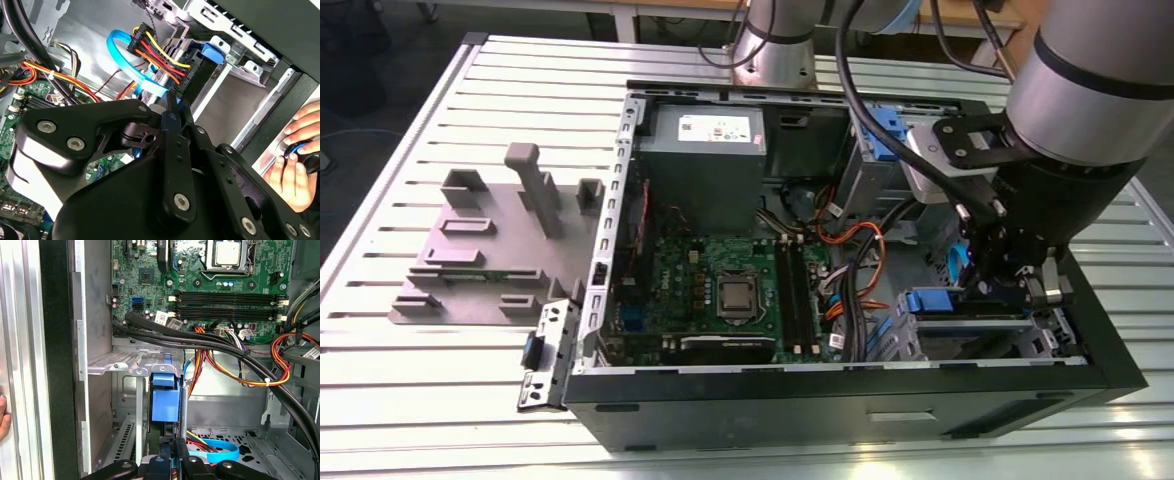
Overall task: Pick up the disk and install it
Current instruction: 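Insert the second disk wire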
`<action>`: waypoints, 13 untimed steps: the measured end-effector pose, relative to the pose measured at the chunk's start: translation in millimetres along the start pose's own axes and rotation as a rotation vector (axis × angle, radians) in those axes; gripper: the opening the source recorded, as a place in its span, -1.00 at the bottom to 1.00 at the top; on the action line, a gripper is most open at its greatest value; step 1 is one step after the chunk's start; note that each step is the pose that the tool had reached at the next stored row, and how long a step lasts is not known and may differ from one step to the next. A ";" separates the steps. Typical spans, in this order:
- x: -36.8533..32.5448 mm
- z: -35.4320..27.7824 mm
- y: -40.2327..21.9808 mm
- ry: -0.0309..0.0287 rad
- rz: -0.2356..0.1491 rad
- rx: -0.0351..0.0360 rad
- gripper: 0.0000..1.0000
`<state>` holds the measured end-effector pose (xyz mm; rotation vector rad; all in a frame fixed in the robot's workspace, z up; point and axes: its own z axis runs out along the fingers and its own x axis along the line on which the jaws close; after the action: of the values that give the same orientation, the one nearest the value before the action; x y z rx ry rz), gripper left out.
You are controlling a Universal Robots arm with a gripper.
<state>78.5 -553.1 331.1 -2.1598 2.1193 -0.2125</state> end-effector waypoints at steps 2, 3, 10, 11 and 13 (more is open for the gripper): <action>0.1 -0.2 0.0 0.0000 0.000 0.0000 -0.68; 0.1 -0.6 -0.1 -0.0001 0.000 0.0000 -0.68; 0.1 -3.1 -0.5 -0.0015 0.000 0.0000 -0.68; 0.1 -3.2 -0.6 -0.0015 0.000 0.0000 -0.68; 0.1 -3.2 -0.6 -0.0017 0.000 0.0000 -0.68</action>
<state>78.5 -553.2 334.3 -2.1589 2.1186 -0.2106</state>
